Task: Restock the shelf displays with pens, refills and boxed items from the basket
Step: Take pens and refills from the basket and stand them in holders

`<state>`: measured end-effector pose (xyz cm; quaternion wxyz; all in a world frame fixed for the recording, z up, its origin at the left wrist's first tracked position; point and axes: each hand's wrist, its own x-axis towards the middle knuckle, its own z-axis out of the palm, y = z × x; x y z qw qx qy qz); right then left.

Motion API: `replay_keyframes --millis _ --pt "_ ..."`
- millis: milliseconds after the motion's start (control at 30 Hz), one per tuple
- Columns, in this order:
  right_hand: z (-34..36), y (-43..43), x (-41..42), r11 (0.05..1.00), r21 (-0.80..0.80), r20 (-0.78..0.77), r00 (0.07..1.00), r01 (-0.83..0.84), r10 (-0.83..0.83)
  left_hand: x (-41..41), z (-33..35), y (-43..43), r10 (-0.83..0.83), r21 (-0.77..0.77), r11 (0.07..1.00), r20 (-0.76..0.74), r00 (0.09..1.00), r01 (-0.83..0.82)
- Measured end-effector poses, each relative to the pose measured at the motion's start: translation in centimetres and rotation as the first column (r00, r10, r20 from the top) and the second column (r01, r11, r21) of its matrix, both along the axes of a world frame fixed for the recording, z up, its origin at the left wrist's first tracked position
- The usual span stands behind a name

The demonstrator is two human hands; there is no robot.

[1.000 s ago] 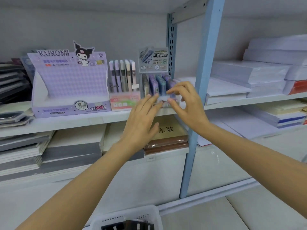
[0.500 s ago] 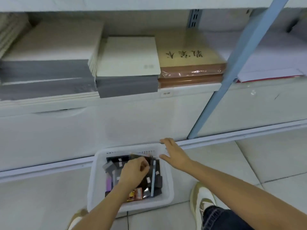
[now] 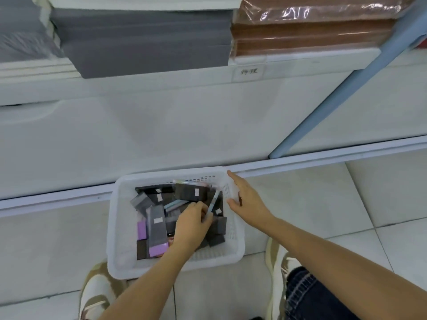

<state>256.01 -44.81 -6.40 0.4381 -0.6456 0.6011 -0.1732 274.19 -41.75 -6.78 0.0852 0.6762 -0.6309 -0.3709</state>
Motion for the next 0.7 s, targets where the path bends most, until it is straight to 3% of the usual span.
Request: replay_keyframes --millis 167,233,300,367,400,467,533,700 --pt "0.9 -0.4 -1.7 0.999 -0.001 -0.084 0.995 -0.046 0.046 3.6 1.0 0.0 0.077 -0.001 0.997 -0.152 0.985 -0.078" --pt "1.7 -0.4 -2.1 0.998 -0.009 -0.207 0.976 -0.066 0.062 5.0 1.5 0.2 0.138 -0.024 0.989 -0.152 0.979 -0.144" --pt "2.7 -0.5 -1.9 0.972 -0.193 -0.374 0.926 -0.137 0.056 6.2 1.9 0.5 0.204 -0.048 0.975 -0.174 0.963 -0.215" --pt "3.5 -0.8 -0.6 0.894 -0.41 -0.367 0.93 -0.181 0.02 7.2 2.4 0.9 0.242 -0.066 0.964 -0.199 0.95 -0.259" --pt "3.9 -0.9 0.7 0.877 -0.442 -0.321 0.946 -0.189 0.042 7.6 2.6 1.1 0.259 -0.066 0.958 -0.215 0.942 -0.279" --pt "3.7 -1.0 3.7 0.919 -0.312 -0.254 0.953 -0.242 0.164 8.2 3.0 1.4 0.301 -0.056 0.944 -0.258 0.918 -0.325" --pt "2.3 -0.6 6.5 0.945 -0.105 -0.29 0.918 -0.311 0.27 8.9 3.3 1.7 0.34 -0.045 0.928 -0.295 0.893 -0.369" --pt "-0.5 0.0 8.5 0.938 -0.146 -0.483 0.85 -0.316 0.211 10.8 3.2 2.4 0.349 -0.029 0.926 -0.32 0.881 -0.377"
